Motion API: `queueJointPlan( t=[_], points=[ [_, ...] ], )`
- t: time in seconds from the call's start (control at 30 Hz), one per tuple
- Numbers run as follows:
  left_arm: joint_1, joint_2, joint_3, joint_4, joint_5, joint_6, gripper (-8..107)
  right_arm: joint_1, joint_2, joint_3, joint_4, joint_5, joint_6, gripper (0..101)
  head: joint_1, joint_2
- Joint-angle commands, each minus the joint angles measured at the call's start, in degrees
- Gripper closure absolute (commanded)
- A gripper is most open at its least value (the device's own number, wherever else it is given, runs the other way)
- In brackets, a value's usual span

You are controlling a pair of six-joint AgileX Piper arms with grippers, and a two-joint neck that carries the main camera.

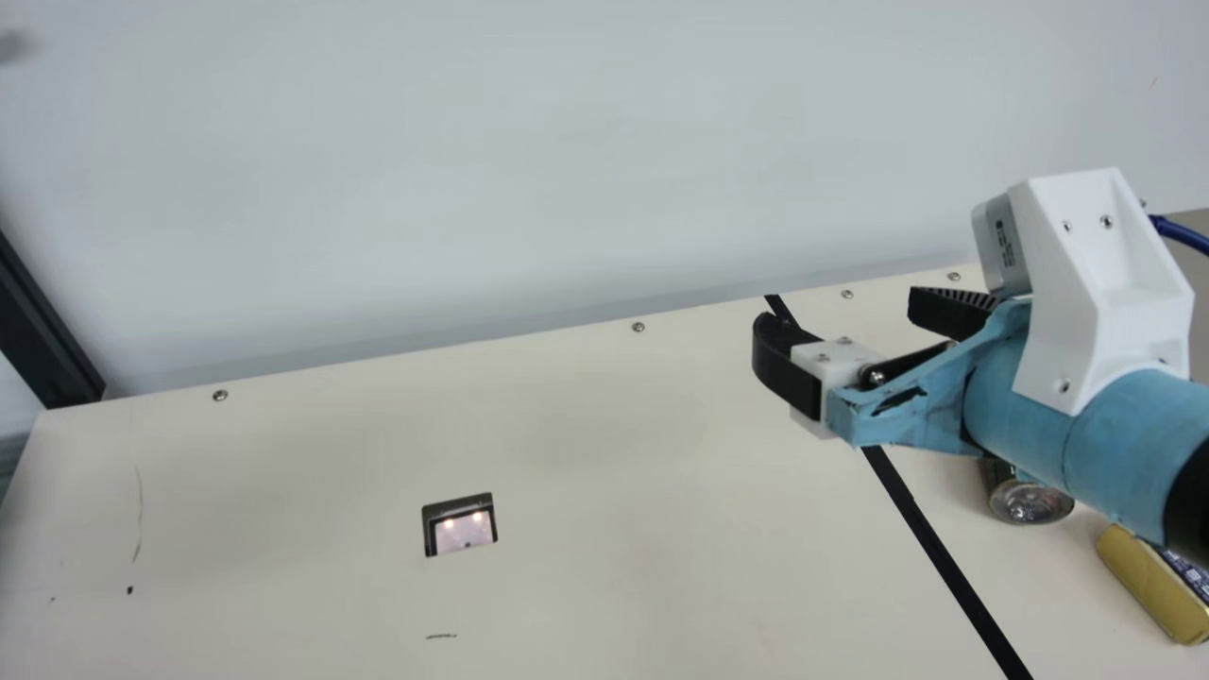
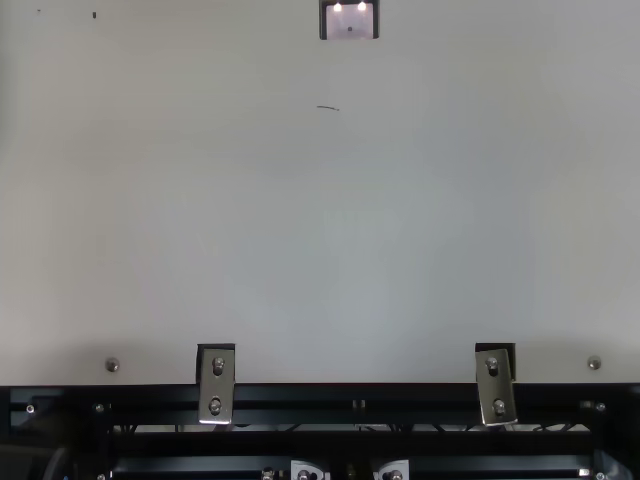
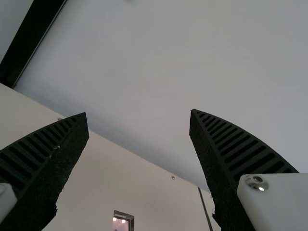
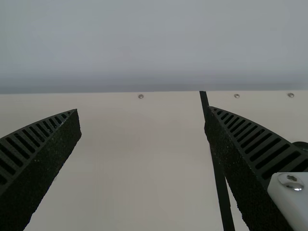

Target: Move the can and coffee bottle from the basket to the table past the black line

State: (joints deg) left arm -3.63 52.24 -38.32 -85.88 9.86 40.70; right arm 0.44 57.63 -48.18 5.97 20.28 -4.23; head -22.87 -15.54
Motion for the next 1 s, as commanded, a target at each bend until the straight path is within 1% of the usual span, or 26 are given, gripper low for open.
queueJointPlan(
  t=[0.0, 0.03, 0.07, 0.13, 0.27, 0.43, 0.5, 0.6, 0.67, 0.73, 0.8, 0.97],
  points=[
    [0.0, 0.0, 0.0, 0.0, 0.0, 0.0, 9, 0.0, 0.0, 0.0, 0.0, 0.0, 0.0, 0, -1.8, 0.5],
    [0.0, 0.0, 0.0, 0.0, 0.2, 0.0, 9, 0.0, 0.0, 0.0, 0.0, 0.1, 0.0, 0, -1.8, 0.5],
    [-0.1, -0.1, -0.2, 2.0, 0.0, -2.0, 9, 0.0, 0.0, 0.0, 0.0, 0.1, 0.0, 0, -1.8, 0.5],
    [-0.2, -0.5, -0.1, 3.6, -1.0, -1.0, 9, 0.0, 0.0, 0.0, 0.0, 0.1, 0.0, 0, -1.8, 0.5],
    [-1.8, -2.0, 0.6, 11.6, -5.7, 1.0, 9, 0.0, 0.0, 0.0, 0.0, 0.1, 0.0, 0, -1.8, 0.5],
    [-4.7, -4.6, 3.0, 20.9, -11.2, 5.5, 9, 0.0, 0.0, 0.0, 0.0, 0.0, 0.0, 0, -1.8, 0.5],
    [-5.6, -5.6, 4.3, 24.2, -12.6, 6.9, 9, 0.0, 0.0, 0.0, 0.0, 0.1, 0.0, 0, -1.8, 0.5],
    [-5.9, -7.3, 6.3, 28.6, -13.2, 8.7, 9, 0.0, 0.0, 0.0, 0.0, 0.1, 0.0, 0, -1.8, 0.5],
    [-5.3, -8.7, 7.5, 30.9, -12.4, 9.3, 9, 0.0, 0.0, 0.0, 0.0, 0.1, 0.0, 0, -1.8, 0.5],
    [-4.1, -10.3, 8.4, 32.8, -10.4, 9.2, 9, 0.0, 0.0, 0.0, 0.0, 0.1, 0.0, 0, -1.8, 0.5],
    [-2.5, -12.3, 9.2, 34.7, -7.1, 8.0, 9, 0.0, 0.0, 0.0, 0.0, 0.1, 0.0, 0, -1.8, 0.5],
    [2.8, -18.3, 10.0, 40.3, 3.9, 2.0, 9, 0.0, 0.0, 0.0, 0.0, 0.1, 0.0, 0, -1.8, 0.5]
  ],
)
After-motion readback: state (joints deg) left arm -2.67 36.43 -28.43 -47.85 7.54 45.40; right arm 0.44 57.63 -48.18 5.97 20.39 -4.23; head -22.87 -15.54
